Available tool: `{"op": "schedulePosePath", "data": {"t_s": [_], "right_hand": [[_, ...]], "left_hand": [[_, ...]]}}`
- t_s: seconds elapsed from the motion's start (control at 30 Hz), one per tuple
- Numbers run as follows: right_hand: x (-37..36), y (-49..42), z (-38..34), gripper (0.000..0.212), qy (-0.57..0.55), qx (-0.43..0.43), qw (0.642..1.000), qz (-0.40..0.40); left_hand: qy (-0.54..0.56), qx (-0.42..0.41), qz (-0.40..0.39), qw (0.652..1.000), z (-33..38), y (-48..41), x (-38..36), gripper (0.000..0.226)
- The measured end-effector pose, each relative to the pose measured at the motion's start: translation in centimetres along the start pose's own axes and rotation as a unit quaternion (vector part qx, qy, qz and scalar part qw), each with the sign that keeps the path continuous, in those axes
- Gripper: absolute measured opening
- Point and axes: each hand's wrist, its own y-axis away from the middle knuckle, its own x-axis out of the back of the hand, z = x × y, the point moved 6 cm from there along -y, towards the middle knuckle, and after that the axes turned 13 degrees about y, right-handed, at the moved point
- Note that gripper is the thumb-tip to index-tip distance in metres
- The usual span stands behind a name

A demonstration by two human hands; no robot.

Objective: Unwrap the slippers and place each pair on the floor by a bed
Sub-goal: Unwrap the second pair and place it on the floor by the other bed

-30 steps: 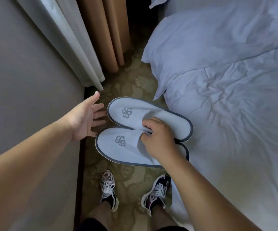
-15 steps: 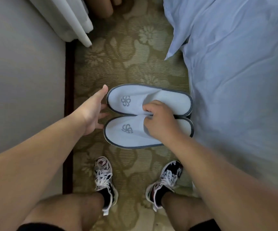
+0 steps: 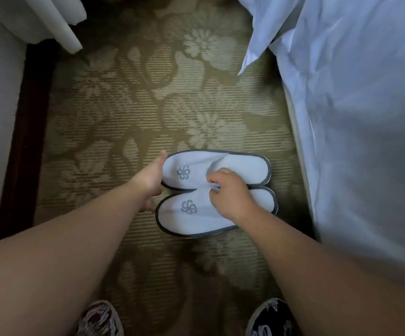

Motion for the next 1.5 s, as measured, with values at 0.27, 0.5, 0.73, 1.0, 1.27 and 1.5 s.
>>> {"op": "schedulePosePath", "data": {"t_s": [0.27, 0.5, 0.73, 1.0, 1.27, 1.5], "right_hand": [[-5.8, -1.7, 5.7, 0.038, 0.053, -0.028, 0.993, -0.106], [-6.7, -1.8, 8.1, 0.036, 0.069, -0.045, 0.99, -0.117], [-6.4, -2.3, 9.7, 0.05, 0.098, -0.072, 0.98, -0.157], [-2.1, -3.4, 13.8, 0.045, -0.152, -0.293, 0.944, -0.009], [-4.2, -2.3, 16.4, 0.082, -0.231, -0.456, 0.856, -0.076], [-1.2, -5.2, 16.6, 0.082, -0.263, -0.452, 0.852, -0.032]], "left_hand": [[-0.037, -0.037, 0.026, 0.998, -2.1, -6.4, -1.3, 0.078], [-0.227, -0.076, 0.082, 0.967, -0.5, -7.1, -2.6, 0.076], [-0.282, -0.057, 0.084, 0.954, -1.0, -7.7, -2.7, 0.076], [-0.22, -0.09, 0.102, 0.966, 0.4, -8.5, -1.5, 0.072], [-0.161, -0.066, 0.065, 0.983, -0.3, -8.9, -3.4, 0.075], [-0.184, -0.086, 0.062, 0.977, 3.0, -8.6, -5.8, 0.08]]}}
